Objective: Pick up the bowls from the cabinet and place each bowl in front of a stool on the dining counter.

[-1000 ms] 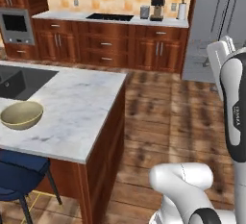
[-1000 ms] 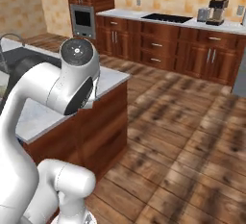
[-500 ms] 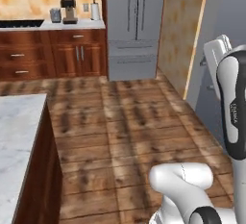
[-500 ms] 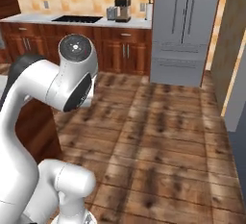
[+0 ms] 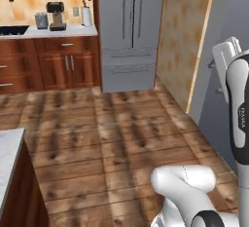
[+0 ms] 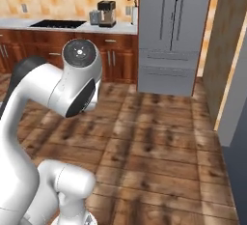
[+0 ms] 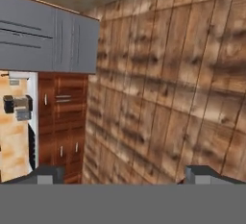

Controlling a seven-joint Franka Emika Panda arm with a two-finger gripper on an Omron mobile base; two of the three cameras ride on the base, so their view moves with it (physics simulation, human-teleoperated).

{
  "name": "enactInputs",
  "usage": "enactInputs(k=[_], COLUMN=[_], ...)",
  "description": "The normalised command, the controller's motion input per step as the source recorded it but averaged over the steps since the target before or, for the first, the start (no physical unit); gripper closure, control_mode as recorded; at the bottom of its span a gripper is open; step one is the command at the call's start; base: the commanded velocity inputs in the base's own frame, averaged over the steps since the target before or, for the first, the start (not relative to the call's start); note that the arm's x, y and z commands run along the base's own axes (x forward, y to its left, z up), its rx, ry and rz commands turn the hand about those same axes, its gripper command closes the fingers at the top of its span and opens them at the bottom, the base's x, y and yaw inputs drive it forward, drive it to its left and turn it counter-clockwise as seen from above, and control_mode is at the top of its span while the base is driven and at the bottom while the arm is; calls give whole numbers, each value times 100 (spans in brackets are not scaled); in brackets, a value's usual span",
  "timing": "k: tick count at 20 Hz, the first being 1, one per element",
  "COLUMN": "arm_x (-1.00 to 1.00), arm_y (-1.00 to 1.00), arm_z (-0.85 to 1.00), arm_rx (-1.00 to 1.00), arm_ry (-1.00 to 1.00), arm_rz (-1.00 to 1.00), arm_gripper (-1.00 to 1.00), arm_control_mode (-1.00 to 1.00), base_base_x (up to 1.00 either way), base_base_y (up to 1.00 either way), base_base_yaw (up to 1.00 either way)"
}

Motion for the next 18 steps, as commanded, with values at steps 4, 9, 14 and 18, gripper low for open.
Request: enactInputs(k=[4,9,14,18], arm_x=[0,0,0,0], arm_y=[0,0,0,0], arm_z=[0,0,0,0], arm_rx=[0,0,0,0], arm_ry=[0,0,0,0], arm_rz=[0,0,0,0], arm_gripper=[-100,-100,-100,-100], arm_control_mode=[100,100,100,100], base_base_x=[100,100,100,100], base_base_y=[-19,0,1,0], base_base_yaw=[18,26,30,44])
